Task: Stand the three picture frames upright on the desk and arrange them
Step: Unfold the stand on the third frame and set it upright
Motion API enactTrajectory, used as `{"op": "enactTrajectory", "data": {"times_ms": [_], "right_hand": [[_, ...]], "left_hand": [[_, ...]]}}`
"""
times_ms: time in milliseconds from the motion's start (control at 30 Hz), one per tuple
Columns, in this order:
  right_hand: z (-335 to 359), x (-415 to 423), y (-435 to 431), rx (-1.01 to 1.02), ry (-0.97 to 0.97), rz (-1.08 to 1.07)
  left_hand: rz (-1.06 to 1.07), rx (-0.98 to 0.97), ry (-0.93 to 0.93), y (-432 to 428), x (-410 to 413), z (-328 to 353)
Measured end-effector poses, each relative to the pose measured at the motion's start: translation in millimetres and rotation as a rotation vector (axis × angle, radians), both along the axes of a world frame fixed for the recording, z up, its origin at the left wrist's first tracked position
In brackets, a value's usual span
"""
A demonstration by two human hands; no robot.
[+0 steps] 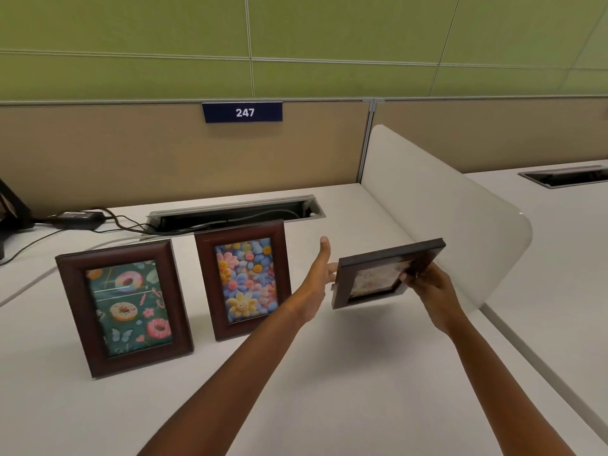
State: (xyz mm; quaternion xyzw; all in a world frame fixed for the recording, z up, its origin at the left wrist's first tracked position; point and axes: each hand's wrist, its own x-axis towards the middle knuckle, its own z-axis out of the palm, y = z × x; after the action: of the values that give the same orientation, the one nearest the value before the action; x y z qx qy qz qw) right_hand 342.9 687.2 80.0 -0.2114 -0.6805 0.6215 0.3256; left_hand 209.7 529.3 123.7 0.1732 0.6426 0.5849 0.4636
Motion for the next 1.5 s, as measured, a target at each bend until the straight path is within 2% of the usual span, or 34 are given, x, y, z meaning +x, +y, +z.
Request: {"op": "enactTrajectory", "data": {"times_ms": [133, 333, 533, 733, 833, 933, 1267, 1500], "right_hand": [[-6, -10, -2, -0.015, -0.008, 0.051], [0, -17, -3, -0.102, 0.058, 0.039], [4, -24, 3, -0.142, 0.080, 0.064], [1, -30, 0, -0.175, 0.013, 0.144], [-2, -36, 2, -0.183, 0.027, 0.157], [2, -43, 3, -0.175, -0.040, 0.151], [4, -65, 6, -0.129, -0.220, 0.189], [12, -73, 5, -0.122, -0.262, 0.217]], "left_hand": [[0.071, 0.072, -0.086, 6, 0, 7], [0.232, -0.040, 0.203, 6, -10, -8], [0.188, -0.034, 0.164, 7, -13, -13], [0.216, 0.129, 0.123, 18, -9, -22], [0.221, 0.180, 0.093, 22, -14, -35], [0.254, 0.206, 0.041, 19, -15, -31], [0.335, 0.159, -0.035, 22, -26, -45], [0.360, 0.147, -0.092, 28, -34, -50]]}}
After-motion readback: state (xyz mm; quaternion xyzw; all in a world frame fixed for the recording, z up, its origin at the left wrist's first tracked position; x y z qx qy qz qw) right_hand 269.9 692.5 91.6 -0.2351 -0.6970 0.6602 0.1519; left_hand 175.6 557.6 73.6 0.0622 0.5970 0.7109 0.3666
